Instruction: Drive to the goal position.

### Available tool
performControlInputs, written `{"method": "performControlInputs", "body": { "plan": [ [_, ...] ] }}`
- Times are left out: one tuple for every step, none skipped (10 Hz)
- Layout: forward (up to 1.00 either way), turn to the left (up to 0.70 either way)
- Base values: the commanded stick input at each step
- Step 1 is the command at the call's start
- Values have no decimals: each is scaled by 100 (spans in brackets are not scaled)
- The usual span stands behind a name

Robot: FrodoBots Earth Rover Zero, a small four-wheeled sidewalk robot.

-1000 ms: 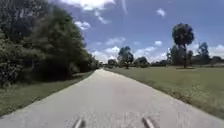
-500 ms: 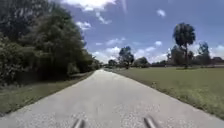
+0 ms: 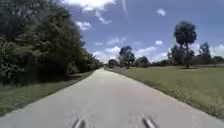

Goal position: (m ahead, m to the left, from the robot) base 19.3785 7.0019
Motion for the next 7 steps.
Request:
{"method": "performControlInputs", "body": {
  "plan": [
    [50, 0],
    [50, 0],
    [50, 0],
    [50, 0],
    [50, 0],
    [50, 0],
    [50, 0]
  ]
}}
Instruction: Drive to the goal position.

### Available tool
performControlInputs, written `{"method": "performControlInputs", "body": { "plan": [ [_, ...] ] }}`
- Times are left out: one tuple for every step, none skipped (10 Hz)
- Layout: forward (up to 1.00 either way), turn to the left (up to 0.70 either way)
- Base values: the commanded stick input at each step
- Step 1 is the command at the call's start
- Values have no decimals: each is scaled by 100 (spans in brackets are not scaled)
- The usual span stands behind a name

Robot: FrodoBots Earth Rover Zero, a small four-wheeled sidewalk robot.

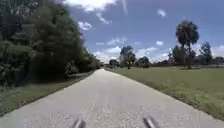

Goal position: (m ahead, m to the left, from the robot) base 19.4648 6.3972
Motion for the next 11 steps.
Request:
{"method": "performControlInputs", "body": {
  "plan": [
    [50, 0],
    [50, 0],
    [50, 0],
    [50, 0],
    [50, 0],
    [50, 0],
    [50, 0],
    [50, 0],
    [50, 0],
    [50, 0],
    [50, 0]
  ]
}}
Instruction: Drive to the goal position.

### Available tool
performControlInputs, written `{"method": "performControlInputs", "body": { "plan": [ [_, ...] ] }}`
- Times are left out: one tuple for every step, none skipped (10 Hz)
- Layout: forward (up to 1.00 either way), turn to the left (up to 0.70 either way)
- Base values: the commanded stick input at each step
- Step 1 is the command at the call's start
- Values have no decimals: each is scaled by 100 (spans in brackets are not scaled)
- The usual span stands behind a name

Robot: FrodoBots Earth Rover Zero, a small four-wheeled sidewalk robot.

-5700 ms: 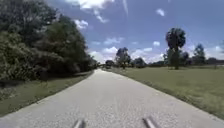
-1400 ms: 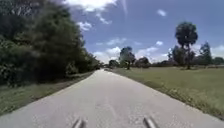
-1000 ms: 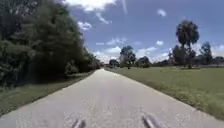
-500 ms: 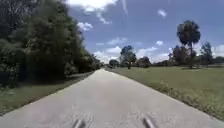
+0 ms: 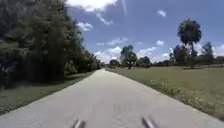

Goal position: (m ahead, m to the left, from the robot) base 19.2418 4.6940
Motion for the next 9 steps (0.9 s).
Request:
{"method": "performControlInputs", "body": {
  "plan": [
    [50, 0],
    [50, 0],
    [50, 0],
    [50, 0],
    [50, 0],
    [50, 0],
    [50, 0],
    [50, 0],
    [50, 13]
  ]
}}
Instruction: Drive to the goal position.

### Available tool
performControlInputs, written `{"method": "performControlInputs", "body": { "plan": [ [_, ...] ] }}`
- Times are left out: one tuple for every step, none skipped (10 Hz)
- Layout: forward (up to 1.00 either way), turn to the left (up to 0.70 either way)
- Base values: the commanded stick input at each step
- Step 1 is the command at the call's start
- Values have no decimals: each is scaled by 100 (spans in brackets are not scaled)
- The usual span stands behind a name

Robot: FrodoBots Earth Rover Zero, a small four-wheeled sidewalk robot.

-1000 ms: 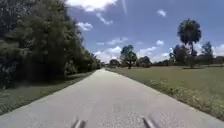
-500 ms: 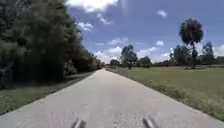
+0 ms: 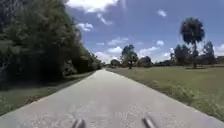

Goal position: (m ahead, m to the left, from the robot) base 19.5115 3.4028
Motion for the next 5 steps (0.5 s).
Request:
{"method": "performControlInputs", "body": {
  "plan": [
    [50, 29],
    [50, 46],
    [50, 15],
    [50, 0],
    [50, 0]
  ]
}}
